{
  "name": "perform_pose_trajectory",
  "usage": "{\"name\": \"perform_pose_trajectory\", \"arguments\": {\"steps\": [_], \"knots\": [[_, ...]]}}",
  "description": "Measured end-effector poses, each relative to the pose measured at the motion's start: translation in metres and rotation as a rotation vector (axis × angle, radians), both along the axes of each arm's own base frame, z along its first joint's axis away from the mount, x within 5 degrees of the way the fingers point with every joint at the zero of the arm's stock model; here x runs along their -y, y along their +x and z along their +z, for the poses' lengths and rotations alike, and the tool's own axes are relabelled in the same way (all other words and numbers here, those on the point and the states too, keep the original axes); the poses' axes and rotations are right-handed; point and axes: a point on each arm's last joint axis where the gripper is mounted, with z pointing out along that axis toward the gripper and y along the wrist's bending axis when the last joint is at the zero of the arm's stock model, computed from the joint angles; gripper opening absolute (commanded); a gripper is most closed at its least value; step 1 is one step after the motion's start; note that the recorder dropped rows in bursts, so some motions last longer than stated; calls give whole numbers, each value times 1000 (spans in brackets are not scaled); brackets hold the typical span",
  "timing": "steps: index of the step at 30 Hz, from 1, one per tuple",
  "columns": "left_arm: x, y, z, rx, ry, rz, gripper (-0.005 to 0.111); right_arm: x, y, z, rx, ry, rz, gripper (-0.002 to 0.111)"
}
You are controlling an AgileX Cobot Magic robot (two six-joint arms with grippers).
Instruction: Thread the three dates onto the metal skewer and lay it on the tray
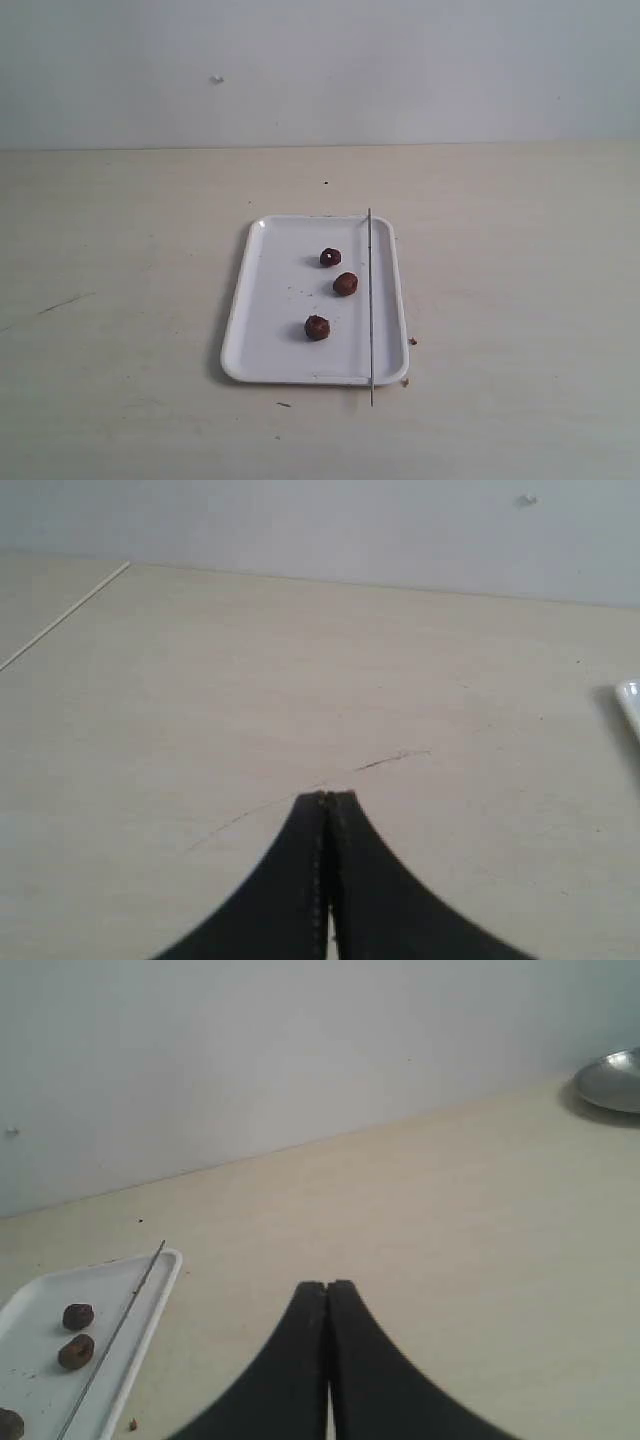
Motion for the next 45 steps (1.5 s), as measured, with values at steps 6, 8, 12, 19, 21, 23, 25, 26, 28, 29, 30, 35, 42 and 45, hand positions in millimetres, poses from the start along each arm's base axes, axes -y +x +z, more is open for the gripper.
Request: {"name": "perform_pose_trajectory", "arguments": {"steps": [6, 8, 12, 19, 21, 23, 25, 26, 28, 29, 30, 35, 42, 45], "knots": [[0, 0, 0, 0, 0, 0, 0, 0, 0, 0, 0, 0, 0, 0], [0, 0, 0, 0, 0, 0, 0, 0, 0, 0, -1, -5, 0, 0], [0, 0, 0, 0, 0, 0, 0, 1, 1, 4, 38, -29, -5, 0], [0, 0, 0, 0, 0, 0, 0, 2, 1, 22, 243, -59, -20, 0], [0, 0, 0, 0, 0, 0, 0, 2, 0, 29, 316, -46, -25, 0], [0, 0, 0, 0, 0, 0, 0, 3, -1, 35, 396, 32, -29, 0], [0, 0, 0, 0, 0, 0, 0, 3, -3, 45, 523, 143, -22, 0], [0, 0, 0, 0, 0, 0, 0, 3, -5, 51, 593, 193, -13, 0], [0, 0, 0, 0, 0, 0, 0, 3, -9, 60, 692, 258, 6, 0], [0, 0, 0, 0, 0, 0, 0, 3, -11, 65, 716, 277, 13, 0], [0, 0, 0, 0, 0, 0, 0, 2, -12, 76, 737, 291, 19, 0], [0, 0, 0, 0, 0, 0, 0, 5, 9, 135, 652, 266, 5, 0], [0, 0, 0, 0, 0, 0, 0, 15, 112, 161, 11, 149, -33, 0], [0, 0, 0, 0, 0, 0, 0, 6, 164, 139, -358, 56, 58, 0]]}}
